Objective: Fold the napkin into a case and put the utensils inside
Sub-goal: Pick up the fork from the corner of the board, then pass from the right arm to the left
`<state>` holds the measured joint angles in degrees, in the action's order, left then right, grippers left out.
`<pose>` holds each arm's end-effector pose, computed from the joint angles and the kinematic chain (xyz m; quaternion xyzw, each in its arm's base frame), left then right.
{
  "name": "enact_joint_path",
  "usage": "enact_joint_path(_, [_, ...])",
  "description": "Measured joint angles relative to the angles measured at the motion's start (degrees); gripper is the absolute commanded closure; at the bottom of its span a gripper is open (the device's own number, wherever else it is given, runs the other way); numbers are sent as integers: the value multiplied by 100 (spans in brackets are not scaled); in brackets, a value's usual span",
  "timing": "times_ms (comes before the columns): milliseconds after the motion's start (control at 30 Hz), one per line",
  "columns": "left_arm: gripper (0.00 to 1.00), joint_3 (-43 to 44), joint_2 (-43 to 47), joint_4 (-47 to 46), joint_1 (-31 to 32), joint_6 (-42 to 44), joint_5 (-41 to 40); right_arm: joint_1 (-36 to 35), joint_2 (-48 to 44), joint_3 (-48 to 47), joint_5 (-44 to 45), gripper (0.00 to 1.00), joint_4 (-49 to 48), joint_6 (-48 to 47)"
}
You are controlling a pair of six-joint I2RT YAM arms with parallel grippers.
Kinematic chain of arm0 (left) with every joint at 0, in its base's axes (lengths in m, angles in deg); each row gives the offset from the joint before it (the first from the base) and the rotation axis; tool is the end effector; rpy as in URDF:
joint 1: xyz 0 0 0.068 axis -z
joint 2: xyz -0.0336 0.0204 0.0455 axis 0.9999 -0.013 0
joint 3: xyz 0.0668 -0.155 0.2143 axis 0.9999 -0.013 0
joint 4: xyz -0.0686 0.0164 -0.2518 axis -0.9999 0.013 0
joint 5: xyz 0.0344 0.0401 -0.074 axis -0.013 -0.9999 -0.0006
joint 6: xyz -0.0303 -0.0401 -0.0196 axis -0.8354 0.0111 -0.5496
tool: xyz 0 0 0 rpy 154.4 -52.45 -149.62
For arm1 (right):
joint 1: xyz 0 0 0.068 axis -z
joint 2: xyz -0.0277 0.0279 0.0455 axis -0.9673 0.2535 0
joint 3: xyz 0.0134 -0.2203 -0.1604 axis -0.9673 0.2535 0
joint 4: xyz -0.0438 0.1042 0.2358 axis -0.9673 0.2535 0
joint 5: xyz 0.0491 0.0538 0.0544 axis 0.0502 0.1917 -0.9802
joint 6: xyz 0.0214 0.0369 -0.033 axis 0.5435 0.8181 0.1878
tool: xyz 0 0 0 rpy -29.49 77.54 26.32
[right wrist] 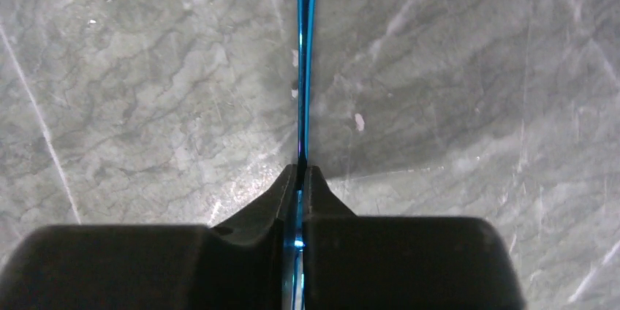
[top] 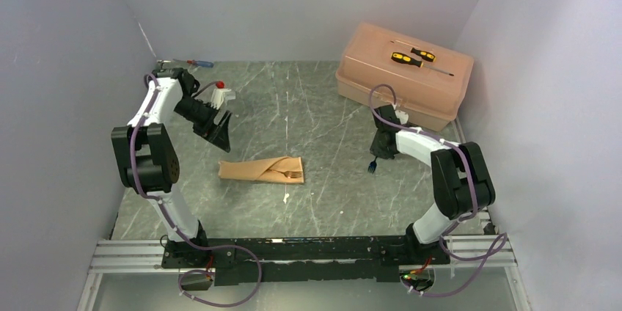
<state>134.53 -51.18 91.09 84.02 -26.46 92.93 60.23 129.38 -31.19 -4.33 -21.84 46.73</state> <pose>0.3290 0.0090 0.2523 0.3044 0.8982 -0.3082 0.0746 0.2878 0.0685 0.1567 0.2092 0.9462 -0.0145 0.2466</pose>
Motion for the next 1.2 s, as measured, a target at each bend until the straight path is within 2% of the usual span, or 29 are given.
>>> enact_joint_path(167, [5,188,20,-68,-11,-243,24,-138,120,-74,-136,100,-234,-48])
enact_joint_path(267, [6,195,20,-59,-11,-262,153,-514,306,-302,-192,100,-236,-214])
enact_joint_path(433, [6,286,20,-13,-9,-48,472,-1373,575,-1019,-706,100,22,-715])
enact_joint_path(533, [6,437,63,-37,-11,280,776,-1639,597,-1644,-1237,100,227,-1036])
enact_joint_path(667, [6,199,608,-734,26,933,979,-1773,627,-2518,-2041,100,501,-1388])
enact_joint_path(933, [6,-1685,2859,-3252,782,3189,448,-2098,994,-3650,-3281,100,935,-1569])
enact_joint_path(1200, [6,-2581,3261,-4771,1368,5086,129,-2479,1519,-4575,-4083,100,1506,-1633])
